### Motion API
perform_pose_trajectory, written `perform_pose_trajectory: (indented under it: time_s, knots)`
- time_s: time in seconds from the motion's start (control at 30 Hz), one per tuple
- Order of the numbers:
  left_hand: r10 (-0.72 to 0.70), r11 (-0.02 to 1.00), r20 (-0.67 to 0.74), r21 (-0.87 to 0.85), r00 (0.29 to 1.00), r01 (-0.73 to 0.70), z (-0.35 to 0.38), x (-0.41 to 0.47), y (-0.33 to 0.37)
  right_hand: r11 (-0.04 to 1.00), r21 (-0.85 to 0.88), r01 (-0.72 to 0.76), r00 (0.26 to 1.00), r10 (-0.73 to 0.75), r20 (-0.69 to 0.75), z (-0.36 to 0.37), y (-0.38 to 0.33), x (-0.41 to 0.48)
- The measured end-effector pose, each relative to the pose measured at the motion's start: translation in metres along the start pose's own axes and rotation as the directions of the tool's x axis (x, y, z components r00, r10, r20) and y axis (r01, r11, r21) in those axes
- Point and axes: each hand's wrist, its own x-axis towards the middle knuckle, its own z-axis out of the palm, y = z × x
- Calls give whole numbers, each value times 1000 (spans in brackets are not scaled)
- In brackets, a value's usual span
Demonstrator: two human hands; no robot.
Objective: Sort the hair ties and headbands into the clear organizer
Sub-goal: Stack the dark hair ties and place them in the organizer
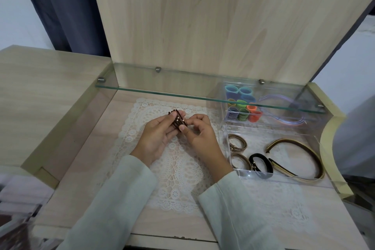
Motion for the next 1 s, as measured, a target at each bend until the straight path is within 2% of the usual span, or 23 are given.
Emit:
perform_pose_trajectory:
  time_s: [0.3,0.77,1.0]
  knots:
    - [8,999,17,41,1000,-9,1,0,-2,1000,21,-8,1000,8,-19,-1,0,-1]
    - [10,999,-17,-48,1000,-11,-2,1,-1,998,13,62,997,-61,-49,0,2,-1]
    - [16,999,-37,-49,999,-18,-2,2,-2,999,9,46,998,-46,-46,-1,2,-1]
